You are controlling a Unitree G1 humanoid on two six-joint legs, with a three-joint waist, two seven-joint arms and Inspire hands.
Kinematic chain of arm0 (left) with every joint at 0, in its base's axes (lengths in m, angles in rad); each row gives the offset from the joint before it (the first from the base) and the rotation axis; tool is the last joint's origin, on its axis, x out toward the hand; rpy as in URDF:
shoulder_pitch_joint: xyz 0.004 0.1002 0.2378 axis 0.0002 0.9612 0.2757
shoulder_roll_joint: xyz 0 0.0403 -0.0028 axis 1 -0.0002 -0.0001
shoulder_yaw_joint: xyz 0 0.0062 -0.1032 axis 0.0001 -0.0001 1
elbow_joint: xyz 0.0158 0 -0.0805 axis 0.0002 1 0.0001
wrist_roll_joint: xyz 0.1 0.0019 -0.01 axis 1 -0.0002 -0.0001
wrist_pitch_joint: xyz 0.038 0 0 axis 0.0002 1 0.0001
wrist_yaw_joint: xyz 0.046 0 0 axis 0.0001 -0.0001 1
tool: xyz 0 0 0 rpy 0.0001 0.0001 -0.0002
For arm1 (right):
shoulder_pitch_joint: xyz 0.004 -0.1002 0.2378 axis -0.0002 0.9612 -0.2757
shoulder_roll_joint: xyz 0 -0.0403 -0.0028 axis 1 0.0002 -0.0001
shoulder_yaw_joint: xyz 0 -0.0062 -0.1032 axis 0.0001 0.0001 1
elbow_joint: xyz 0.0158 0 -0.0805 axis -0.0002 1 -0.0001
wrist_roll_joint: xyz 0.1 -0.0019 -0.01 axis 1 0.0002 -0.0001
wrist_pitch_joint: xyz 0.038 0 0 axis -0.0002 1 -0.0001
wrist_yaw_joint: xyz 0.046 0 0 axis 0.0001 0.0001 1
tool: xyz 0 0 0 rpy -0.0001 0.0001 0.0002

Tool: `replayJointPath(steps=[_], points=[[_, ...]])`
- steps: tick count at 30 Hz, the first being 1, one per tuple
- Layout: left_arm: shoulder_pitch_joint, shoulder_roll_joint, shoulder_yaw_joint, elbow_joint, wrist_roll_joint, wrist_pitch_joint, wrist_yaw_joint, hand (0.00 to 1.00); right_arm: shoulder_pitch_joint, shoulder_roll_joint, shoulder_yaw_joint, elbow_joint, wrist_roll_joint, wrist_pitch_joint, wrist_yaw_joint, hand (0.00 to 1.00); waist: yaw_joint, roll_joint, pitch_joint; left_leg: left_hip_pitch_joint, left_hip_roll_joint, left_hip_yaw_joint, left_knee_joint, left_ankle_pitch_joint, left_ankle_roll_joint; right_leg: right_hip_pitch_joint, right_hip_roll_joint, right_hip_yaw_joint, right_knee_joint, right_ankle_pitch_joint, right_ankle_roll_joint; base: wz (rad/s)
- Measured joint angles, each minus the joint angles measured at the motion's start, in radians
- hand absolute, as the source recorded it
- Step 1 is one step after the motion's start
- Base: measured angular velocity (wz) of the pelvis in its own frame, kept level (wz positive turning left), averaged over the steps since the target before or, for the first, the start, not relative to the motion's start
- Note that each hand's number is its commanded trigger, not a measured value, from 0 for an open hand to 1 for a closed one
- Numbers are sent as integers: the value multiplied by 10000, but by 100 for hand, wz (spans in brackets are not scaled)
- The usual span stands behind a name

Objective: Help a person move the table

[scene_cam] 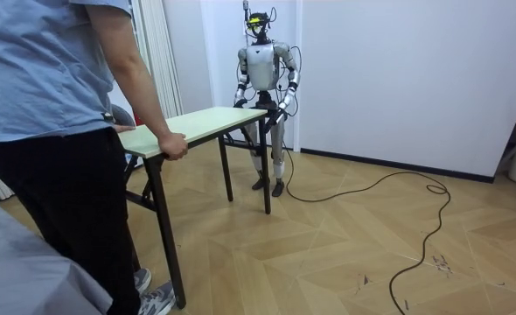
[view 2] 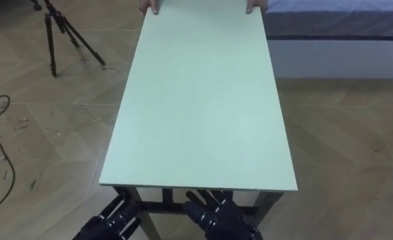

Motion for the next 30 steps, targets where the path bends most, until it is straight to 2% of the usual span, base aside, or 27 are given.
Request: replayJointPath(steps=[6, 10, 12, 14, 17, 21, 23, 26, 28, 30], points=[[1, 9, -61, 2, -98, -13, -59, 0, -6, -79, 11, -26, 412, 9, -8, 0, -143, 72, 26, -27, -3, -14, 46, -3, 4, -2, 0, 6, 20, 0, 0, 0], [-1, 123, -336, 3, -99, -11, -161, 0, -1, -376, 570, -302, 1153, 24, -14, 0, -214, 181, 31, -59, -4, -11, 60, -6, 9, -16, 1, 3, 24, 0, 0, 0], [-22, 212, -616, 2, -97, 83, -397, 0, -22, -415, 785, -360, 1353, 47, -6, 0, -215, 207, 14, -57, -3, -10, 67, -6, 9, -17, 0, 4, 29, 0, -1, 0], [-223, 213, -1174, -11, -93, 345, -815, 0, -20, -426, 877, -384, 1568, 236, 78, 0, -243, 208, 12, -65, -4, -8, 69, -5, 9, -31, -2, 7, 37, 0, -1, 0], [-559, 205, -1862, -26, -97, 665, -1320, 0, -21, -562, 1049, -393, 1610, 252, 105, 0, -252, 192, 7, -36, 1, 3, 71, -5, 10, -21, 3, 36, 36, 0, -1, -2], [-718, 263, -2030, -418, -152, 944, -1760, 0, -7, -827, 1183, -558, 1995, 360, 200, 0, -279, 196, 5, -27, 14, 33, 64, -5, 9, -31, 14, 71, 33, 0, -1, -2], [-857, 526, -2147, -544, -445, 1099, -1946, 0, -25, -1119, 1263, -824, 2136, 431, 292, 0, -276, 201, -1, -8, 16, 32, 49, -5, 9, -25, 19, 94, 34, 0, -1, 0], [-960, 752, -2330, -606, -675, 1271, -1992, 0, -30, -1299, 1432, -872, 2387, 469, 292, 0, -295, 199, -3, -18, 19, 32, 39, -5, 9, -44, 22, 96, 35, 0, 0, 0], [-977, 816, -2376, -607, -708, 1343, -1992, 0, -30, -1392, 1497, -875, 2403, 497, 284, 0, -309, 193, -6, -34, 18, 41, 25, -5, 9, -81, 22, 112, 37, 0, -1, -2], [-980, 938, -2522, -610, -891, 1365, -1991, 0, -24, -1469, 1565, -877, 2515, 568, 279, 0, -303, 184, -45, -64, 19, 58, -4, -4, 10, -178, 24, 156, 62, 1, -1, -6]])
